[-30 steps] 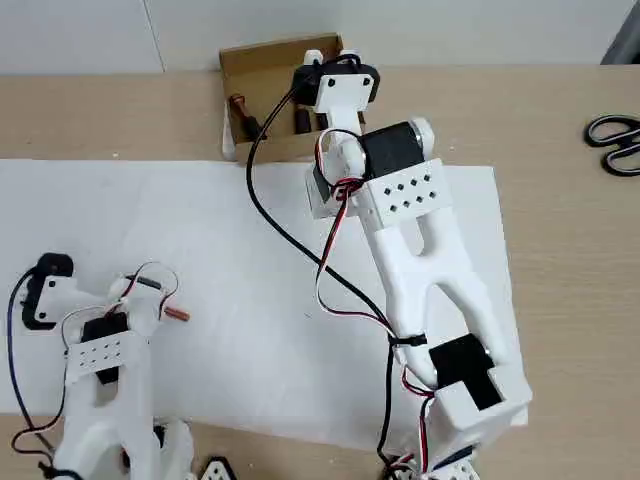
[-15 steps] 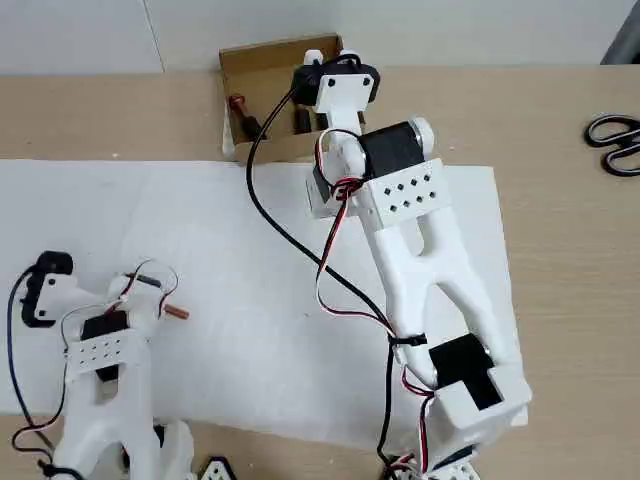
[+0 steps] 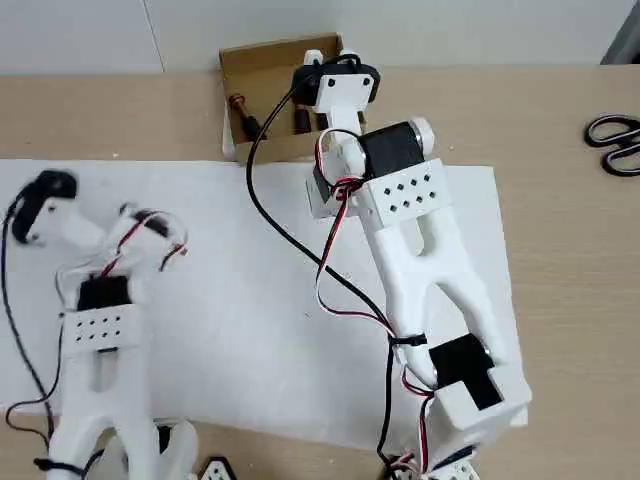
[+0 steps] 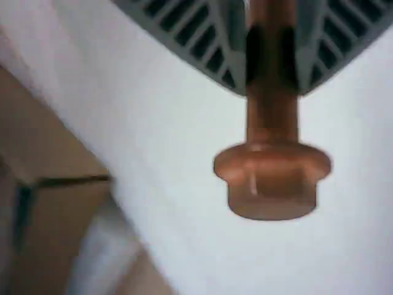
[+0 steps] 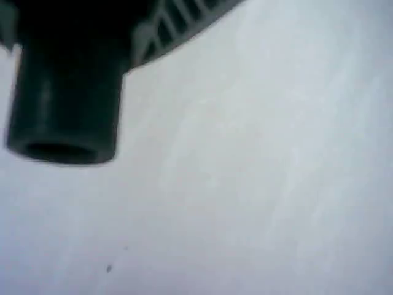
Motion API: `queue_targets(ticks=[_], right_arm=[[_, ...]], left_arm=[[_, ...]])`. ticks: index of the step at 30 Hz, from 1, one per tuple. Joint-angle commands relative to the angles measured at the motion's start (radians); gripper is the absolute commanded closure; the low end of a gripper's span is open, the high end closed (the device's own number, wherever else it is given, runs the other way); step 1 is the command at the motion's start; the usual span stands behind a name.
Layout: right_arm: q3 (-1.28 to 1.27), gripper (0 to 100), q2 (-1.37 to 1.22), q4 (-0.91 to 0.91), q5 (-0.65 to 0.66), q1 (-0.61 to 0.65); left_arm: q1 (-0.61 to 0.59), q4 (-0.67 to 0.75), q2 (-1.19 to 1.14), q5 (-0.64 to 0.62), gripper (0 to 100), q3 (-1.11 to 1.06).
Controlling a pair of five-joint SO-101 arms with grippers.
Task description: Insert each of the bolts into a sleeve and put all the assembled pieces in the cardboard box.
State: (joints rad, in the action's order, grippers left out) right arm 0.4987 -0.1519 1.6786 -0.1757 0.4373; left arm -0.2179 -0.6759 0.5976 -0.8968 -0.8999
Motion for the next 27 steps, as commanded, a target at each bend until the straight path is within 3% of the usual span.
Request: queue_targets(ticks=[1, 11, 22, 27], right_arm=[[0.006, 99.5, 0.039, -0.018, 0.003, 0.019], [0.005, 99.5, 0.196, 0.012, -0.044, 0.036], [0.000, 99.5, 0.243, 0.036, -0.044, 0.031], [-0.074, 99.5, 0.248, 0.035, -0.044, -0.005]], left_arm=[[0.041, 0.012, 0.025, 0.074, 99, 0.130], [0.081, 0.014, 0.025, 0.338, 99, 0.403], [0.176, 0.009, 0.025, 0.428, 99, 0.495], [0.224, -0.135, 0.015, 0.483, 99, 0.441]])
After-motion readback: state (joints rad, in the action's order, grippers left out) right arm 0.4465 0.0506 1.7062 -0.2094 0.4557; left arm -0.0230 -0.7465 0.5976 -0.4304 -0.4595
